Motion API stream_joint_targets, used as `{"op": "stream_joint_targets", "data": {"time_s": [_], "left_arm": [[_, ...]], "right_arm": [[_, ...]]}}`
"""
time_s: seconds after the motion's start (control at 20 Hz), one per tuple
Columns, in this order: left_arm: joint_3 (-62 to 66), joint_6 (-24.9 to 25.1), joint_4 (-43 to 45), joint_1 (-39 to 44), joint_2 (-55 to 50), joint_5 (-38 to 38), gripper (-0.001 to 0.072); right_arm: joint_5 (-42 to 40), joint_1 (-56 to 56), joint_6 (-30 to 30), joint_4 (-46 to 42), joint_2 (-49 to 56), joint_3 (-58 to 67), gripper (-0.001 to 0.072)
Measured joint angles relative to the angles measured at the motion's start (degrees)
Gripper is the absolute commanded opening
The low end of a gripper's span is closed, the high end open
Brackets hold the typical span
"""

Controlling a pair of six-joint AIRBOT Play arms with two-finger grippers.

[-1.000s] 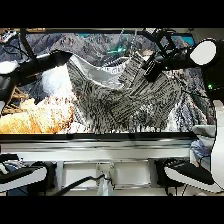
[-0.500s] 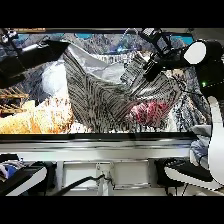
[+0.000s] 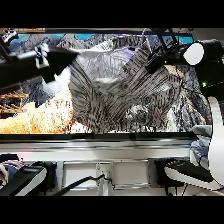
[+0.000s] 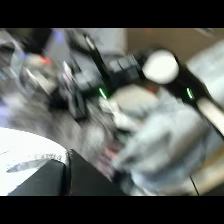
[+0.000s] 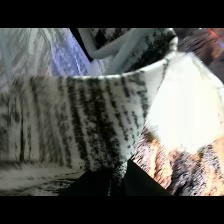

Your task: Fold the clothes and pants, and hang the long-sleeved shirts on hangers.

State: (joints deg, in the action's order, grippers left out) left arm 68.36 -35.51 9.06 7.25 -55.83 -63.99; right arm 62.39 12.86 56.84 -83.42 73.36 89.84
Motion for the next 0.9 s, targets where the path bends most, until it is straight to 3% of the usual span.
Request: {"op": "stream_joint_targets", "data": {"time_s": [0.05, 0.1, 0.3, 0.6, 0.9], "left_arm": [[-0.22, -0.09, 1.36, 1.88, -0.26, -0.85, 0.0401], [-0.37, -0.11, 2.58, 3.58, -0.68, -1.33, 0.0406], [-0.66, -0.26, 5.2, 9.7, -3.06, -2.43, 0.0405], [-0.9, -1.6, 6.6, 13.97, -4.52, -2.97, 0.0403], [-0.94, -5.9, 8.39, 14.6, -4.7, -2.93, 0.0403]], "right_arm": [[-0.57, 0.0, 0.76, -0.35, -0.52, 0.09, 0.0024], [-0.98, 0.0, 1.62, -1.01, -1.14, 0.35, 0.0024], [-2.4, 0.0, 6.34, -6.34, -3.19, 3.04, 0.0024], [-2.56, -0.07, 18.29, -22.01, -5.33, 10.82, 0.0024], [3.96, -6.67, 32.35, -36.57, -5.77, 22.34, 0.0024]]}}
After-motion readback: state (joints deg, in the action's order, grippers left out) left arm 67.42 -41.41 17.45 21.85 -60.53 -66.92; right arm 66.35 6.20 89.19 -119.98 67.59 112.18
